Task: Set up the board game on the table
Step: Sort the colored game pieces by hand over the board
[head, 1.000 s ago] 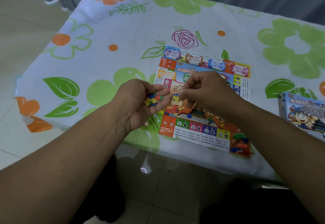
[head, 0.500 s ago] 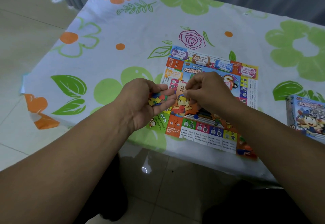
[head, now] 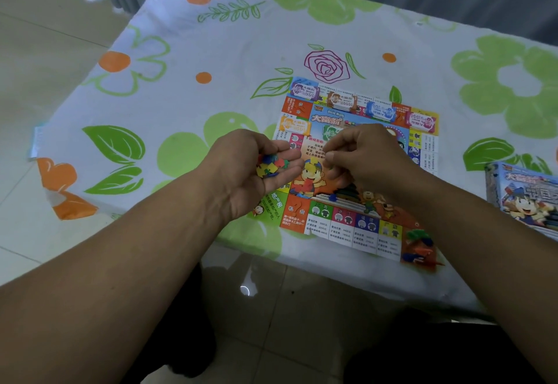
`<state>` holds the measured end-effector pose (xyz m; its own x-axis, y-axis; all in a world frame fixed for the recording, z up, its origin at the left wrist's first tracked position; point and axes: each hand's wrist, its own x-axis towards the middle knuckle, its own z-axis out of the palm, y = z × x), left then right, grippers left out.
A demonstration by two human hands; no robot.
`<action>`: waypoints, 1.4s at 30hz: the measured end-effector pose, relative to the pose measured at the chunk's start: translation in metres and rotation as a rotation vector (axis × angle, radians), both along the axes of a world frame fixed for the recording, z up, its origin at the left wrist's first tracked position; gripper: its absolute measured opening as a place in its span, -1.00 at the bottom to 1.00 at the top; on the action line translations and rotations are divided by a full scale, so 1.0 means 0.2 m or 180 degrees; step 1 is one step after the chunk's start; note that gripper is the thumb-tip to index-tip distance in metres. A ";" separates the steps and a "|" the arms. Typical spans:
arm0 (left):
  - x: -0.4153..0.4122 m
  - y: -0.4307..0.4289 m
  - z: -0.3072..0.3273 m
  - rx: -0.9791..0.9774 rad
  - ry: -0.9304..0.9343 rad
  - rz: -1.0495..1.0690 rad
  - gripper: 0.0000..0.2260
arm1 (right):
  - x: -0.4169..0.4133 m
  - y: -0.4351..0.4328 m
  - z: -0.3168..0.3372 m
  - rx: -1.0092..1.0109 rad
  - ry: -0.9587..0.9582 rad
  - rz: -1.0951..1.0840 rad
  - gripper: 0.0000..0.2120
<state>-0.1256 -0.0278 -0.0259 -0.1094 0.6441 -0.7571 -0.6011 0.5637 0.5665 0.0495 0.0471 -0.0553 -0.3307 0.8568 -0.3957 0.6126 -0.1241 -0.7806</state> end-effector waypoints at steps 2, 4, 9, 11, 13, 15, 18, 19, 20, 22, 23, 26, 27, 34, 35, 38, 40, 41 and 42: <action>0.00 0.00 0.00 0.0002 -0.0004 -0.0008 -0.77 | 0.03 0.00 0.01 -0.0253 0.0120 -0.0095 -0.93; 0.02 0.01 -0.01 -0.0006 -0.0009 -0.0026 -0.77 | 0.06 0.00 0.03 -0.0395 0.0132 -0.0107 -0.93; 0.05 0.02 -0.01 -0.0016 0.0017 -0.0059 -0.77 | 0.10 -0.01 0.03 -0.0234 -0.0381 0.0367 -0.91; 0.06 0.03 -0.02 -0.0033 0.0031 -0.0071 -0.76 | 0.10 -0.02 0.03 -0.0041 -0.0589 0.0632 -0.90; 0.07 0.03 -0.02 -0.0046 0.0045 -0.0111 -0.75 | 0.10 -0.02 0.03 -0.0020 -0.0694 0.0832 -0.88; 0.07 0.03 -0.02 -0.0053 0.0034 -0.0150 -0.75 | 0.10 -0.03 0.02 0.0004 -0.0834 0.1048 -0.86; 0.08 0.03 -0.02 -0.0072 -0.0002 -0.0182 -0.74 | 0.11 -0.03 0.00 0.0066 -0.0972 0.1211 -0.87; 0.08 0.03 -0.02 -0.0075 -0.0008 -0.0193 -0.74 | 0.11 -0.03 0.00 0.0107 -0.0995 0.1232 -0.87; 0.08 0.03 -0.02 -0.0077 -0.0015 -0.0205 -0.73 | 0.11 -0.03 0.00 0.0155 -0.1029 0.1250 -0.87; 0.08 0.03 -0.02 -0.0072 -0.0032 -0.0217 -0.73 | 0.12 -0.03 0.00 0.0249 -0.1104 0.1284 -0.89; 0.08 0.03 -0.02 -0.0064 -0.0043 -0.0225 -0.73 | 0.12 -0.03 0.00 0.0317 -0.1144 0.1290 -0.91; 0.08 0.03 -0.02 -0.0049 -0.0044 -0.0285 -0.73 | 0.12 -0.04 0.01 0.0762 -0.1109 0.1149 -0.96; 0.08 0.03 -0.03 -0.0051 -0.0046 -0.0317 -0.74 | 0.11 -0.04 0.01 0.0950 -0.0969 0.1051 -0.96; 0.10 0.02 -0.04 0.0043 -0.0342 -0.0440 -0.65 | 0.05 -0.10 0.05 0.1385 0.0021 0.1329 -0.94; 0.10 0.02 -0.05 0.0037 -0.0312 -0.0439 -0.64 | 0.05 -0.10 0.04 0.1417 -0.0039 0.1418 -0.91; 0.11 0.02 -0.06 0.0000 -0.0246 -0.0507 -0.61 | 0.04 -0.11 0.02 0.1372 -0.0131 0.1451 -0.90; 0.11 0.01 -0.06 -0.0019 -0.0237 -0.0566 -0.62 | 0.04 -0.10 0.03 0.1256 -0.0148 0.1401 -0.92; 0.11 0.01 -0.05 -0.0017 -0.0240 -0.0593 -0.63 | 0.04 -0.10 0.03 0.1188 -0.0147 0.1384 -0.93; 0.11 0.01 -0.05 -0.0014 -0.0244 -0.0602 -0.64 | 0.04 -0.10 0.04 0.1126 -0.0137 0.1384 -0.93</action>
<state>-0.1028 -0.0256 -0.0365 0.0713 0.6444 -0.7614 -0.5257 0.6730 0.5203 0.0581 0.0276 -0.0482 -0.6729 0.7282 -0.1300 0.5812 0.4118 -0.7019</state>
